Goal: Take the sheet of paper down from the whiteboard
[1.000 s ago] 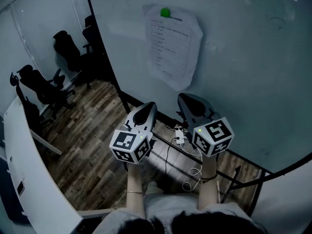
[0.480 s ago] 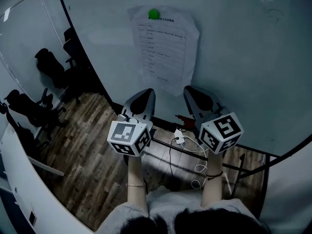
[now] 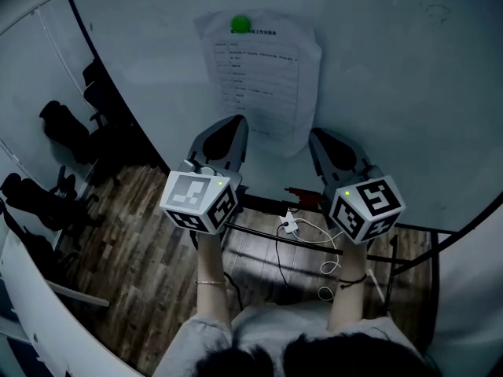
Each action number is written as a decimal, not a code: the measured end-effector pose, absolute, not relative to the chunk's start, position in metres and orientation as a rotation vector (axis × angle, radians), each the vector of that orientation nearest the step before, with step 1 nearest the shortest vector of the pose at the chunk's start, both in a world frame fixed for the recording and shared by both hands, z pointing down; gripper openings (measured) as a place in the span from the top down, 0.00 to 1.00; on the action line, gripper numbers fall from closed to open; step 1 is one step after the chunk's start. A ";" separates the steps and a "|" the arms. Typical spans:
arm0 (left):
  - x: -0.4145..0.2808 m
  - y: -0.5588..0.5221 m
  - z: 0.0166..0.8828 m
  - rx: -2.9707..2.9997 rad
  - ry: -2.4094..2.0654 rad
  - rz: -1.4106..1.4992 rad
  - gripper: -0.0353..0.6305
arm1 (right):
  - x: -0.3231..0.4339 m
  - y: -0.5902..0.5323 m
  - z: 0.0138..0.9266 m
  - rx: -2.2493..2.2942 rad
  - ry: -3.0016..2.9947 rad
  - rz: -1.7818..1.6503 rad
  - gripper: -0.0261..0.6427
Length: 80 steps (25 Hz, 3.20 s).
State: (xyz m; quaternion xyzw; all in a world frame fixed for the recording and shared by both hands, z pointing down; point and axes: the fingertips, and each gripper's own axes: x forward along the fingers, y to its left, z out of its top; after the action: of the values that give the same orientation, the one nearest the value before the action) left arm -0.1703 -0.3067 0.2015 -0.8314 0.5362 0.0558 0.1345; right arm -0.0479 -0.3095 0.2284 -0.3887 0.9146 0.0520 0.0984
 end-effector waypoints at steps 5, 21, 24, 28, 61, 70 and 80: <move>-0.179 -0.317 0.171 -2.364 1.475 0.167 0.94 | -0.050 -0.312 0.228 -1.225 2.678 0.121 0.96; -0.174 -0.339 0.113 -2.252 1.281 0.115 0.93 | -0.048 -0.316 0.227 -1.356 2.605 0.099 0.93; -0.175 -0.343 0.104 -2.237 1.273 0.117 0.91 | -0.050 -0.315 0.228 -1.354 2.604 0.088 0.90; -0.175 -0.347 0.093 -2.184 1.295 0.087 0.86 | -0.050 -0.313 0.227 -1.346 2.612 0.086 0.89; -0.148 -0.360 0.058 -1.981 1.299 -0.031 0.78 | -0.064 -0.329 0.217 -1.261 2.655 0.045 0.83; -0.148 -0.359 0.056 -1.965 1.302 0.020 0.78 | -0.072 -0.331 0.218 -1.278 2.699 0.091 0.94; -0.147 -0.358 0.056 -1.965 1.297 0.028 0.78 | -0.068 -0.329 0.218 -1.267 2.683 0.062 0.96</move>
State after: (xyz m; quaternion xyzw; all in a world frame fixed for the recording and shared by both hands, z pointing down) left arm -0.1472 -0.3578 0.0557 -0.7707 0.5088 0.0110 0.3835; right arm -0.0682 -0.3288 0.2180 -0.4253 0.9006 0.0209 0.0869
